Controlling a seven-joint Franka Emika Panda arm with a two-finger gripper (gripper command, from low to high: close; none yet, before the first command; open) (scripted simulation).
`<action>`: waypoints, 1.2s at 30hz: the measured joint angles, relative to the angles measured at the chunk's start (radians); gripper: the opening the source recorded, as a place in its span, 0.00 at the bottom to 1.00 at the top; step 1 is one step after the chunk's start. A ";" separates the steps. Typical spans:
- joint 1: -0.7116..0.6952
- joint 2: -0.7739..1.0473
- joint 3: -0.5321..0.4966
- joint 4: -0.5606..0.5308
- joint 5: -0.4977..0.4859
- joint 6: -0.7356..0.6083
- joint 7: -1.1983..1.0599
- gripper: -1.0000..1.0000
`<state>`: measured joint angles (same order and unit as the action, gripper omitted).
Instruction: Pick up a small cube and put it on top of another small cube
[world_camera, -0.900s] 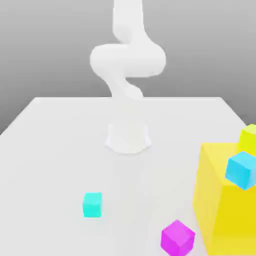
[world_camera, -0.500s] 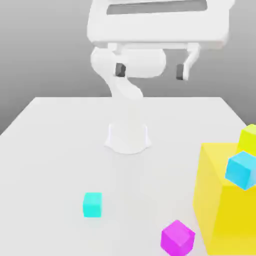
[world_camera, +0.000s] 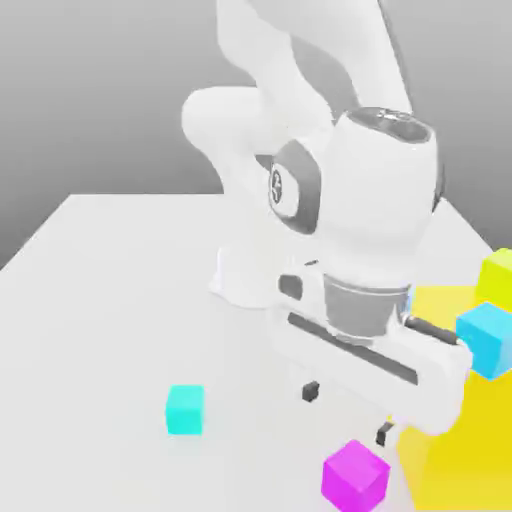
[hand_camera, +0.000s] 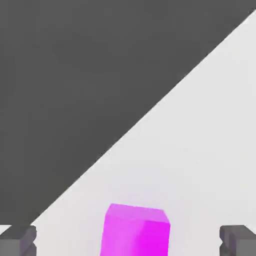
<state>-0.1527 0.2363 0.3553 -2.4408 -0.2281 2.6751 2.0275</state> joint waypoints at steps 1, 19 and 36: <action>0.011 0.033 -0.008 0.001 -0.006 0.021 0.024 0.50; 0.030 0.027 -0.019 0.005 0.035 -0.005 0.033 0.00; 0.218 -0.489 0.124 0.139 0.347 -0.580 0.048 0.00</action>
<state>0.0649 -0.2528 0.4791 -2.3015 0.1187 2.0948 2.0752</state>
